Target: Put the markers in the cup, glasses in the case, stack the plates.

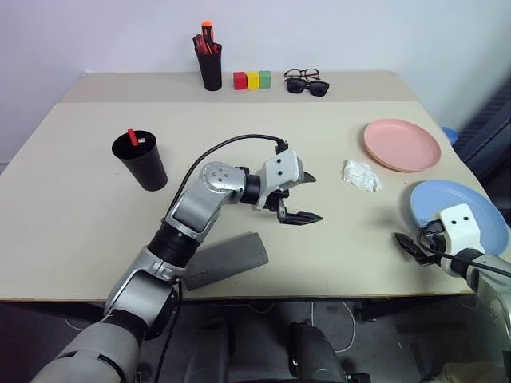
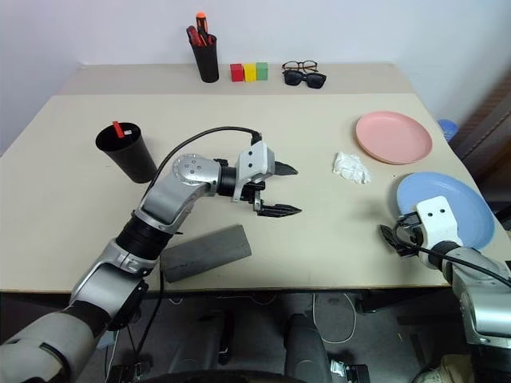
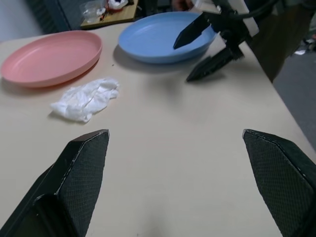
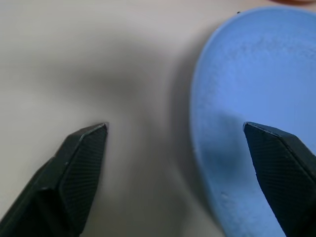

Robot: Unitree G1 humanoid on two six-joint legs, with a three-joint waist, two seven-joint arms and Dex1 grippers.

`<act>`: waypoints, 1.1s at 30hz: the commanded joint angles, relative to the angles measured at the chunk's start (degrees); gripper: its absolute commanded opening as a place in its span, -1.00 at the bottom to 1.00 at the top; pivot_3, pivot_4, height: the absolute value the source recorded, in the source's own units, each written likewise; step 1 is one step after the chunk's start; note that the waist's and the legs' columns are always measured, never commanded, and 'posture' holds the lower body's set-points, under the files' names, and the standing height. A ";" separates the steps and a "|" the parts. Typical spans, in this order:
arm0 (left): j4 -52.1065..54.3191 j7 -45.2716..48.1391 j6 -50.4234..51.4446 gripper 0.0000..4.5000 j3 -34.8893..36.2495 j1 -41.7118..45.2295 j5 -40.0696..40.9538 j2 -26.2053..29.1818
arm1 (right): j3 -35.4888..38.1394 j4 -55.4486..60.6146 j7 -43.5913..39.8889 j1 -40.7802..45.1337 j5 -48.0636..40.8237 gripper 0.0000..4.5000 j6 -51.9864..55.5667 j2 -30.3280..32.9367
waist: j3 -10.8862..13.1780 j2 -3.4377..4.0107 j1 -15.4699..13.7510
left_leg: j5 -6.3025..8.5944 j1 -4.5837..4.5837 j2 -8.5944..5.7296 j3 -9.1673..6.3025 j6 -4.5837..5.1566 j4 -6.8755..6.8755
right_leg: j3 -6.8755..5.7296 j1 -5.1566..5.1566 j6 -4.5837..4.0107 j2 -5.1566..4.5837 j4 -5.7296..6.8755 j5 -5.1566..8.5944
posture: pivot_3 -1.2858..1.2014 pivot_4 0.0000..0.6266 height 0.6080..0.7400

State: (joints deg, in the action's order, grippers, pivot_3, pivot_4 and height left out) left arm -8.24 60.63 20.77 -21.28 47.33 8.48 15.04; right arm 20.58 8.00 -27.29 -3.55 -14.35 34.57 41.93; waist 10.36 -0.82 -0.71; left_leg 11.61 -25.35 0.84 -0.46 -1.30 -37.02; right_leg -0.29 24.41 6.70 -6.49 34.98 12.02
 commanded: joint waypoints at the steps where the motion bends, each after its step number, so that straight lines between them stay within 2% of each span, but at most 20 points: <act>1: 2.29 -0.92 -0.02 1.00 0.64 -0.20 -0.05 0.03 | 1.35 -2.52 0.95 0.58 0.85 0.14 -0.47 -0.11 | 0.00 0.00 -0.09 | 0.00 0.00 0.00 0.00 0.00 0.00 | 0.00 0.00 0.00 0.00 0.00 0.00 | 0.03 -0.52 1.00; 4: 2.56 -1.22 -0.11 1.00 0.45 -0.51 -0.14 0.17 | 1.44 -2.97 1.49 1.06 0.94 -0.59 -0.26 -0.30 | 0.00 0.00 -0.13 | 0.00 -0.01 -0.02 0.00 0.00 -0.02 | 0.00 -0.03 0.01 0.00 -0.01 0.01 | 0.03 -0.52 1.00; 6: 2.93 -1.43 -0.05 1.00 0.33 -0.76 -0.13 0.22 | 1.62 -2.77 1.56 0.90 0.88 -1.00 -0.20 -0.34 | 0.00 -0.01 -0.06 | 0.00 -0.01 -0.02 -0.01 0.00 -0.02 | 0.00 -0.03 0.01 -0.01 -0.01 0.01 | 0.03 -0.52 1.00; 16: 2.40 -2.24 -0.62 1.00 -0.21 -0.73 -0.54 -1.05 | 3.33 0.87 5.97 0.93 3.42 -1.00 0.48 0.19 | -0.01 -0.01 -0.09 | 0.00 -0.01 -0.03 -0.03 0.00 -0.02 | 0.00 -0.05 0.03 0.00 -0.01 0.02 | 0.03 -0.52 1.00; 19: 2.15 -2.77 -0.65 1.00 -0.29 -0.66 -0.51 -1.79 | 3.30 1.66 7.30 4.73 5.04 -1.00 -1.44 1.97 | 0.00 0.01 0.07 | 0.00 0.00 -0.03 -0.03 0.00 -0.02 | 0.00 -0.05 0.03 0.00 -0.01 0.02 | 0.03 -0.52 1.00; 22: 1.67 -3.58 -0.40 1.00 0.10 -0.55 -0.51 -2.60 | 1.03 -2.43 8.02 12.14 7.10 -1.00 -5.40 3.39 | 0.02 0.18 0.39 | 0.00 0.01 -0.03 -0.02 0.00 -0.03 | 0.00 -0.04 0.04 0.00 0.00 0.02 | 0.03 -0.52 1.00; 26: 2.05 -5.21 0.19 1.00 0.52 -1.00 -0.61 -3.36 | -5.89 -16.80 5.59 24.10 11.17 -1.00 -15.68 4.10 | 0.02 0.17 0.53 | 0.00 0.04 -0.02 -0.02 0.01 0.03 | 0.00 -0.03 0.05 0.01 0.02 0.02 | 0.03 -0.52 1.00; 33: 6.87 -8.75 3.34 1.00 1.12 -4.15 -0.46 -2.50 | -16.13 -53.61 2.22 50.06 17.25 -1.00 -38.38 -0.45 | 0.08 0.28 1.51 | -0.01 0.03 -0.05 -0.02 0.02 0.04 | 0.01 -0.04 0.09 0.03 0.03 0.02 | 0.03 -0.52 1.00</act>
State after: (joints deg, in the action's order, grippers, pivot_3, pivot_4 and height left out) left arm -4.81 52.93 23.36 -21.08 43.21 7.96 12.61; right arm 4.66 -39.85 -24.77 41.82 1.64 1.91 41.29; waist 10.44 -0.54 0.79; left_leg 11.60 -25.32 0.78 -0.48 -1.28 -36.96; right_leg -0.27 24.37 6.80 -6.47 35.01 12.05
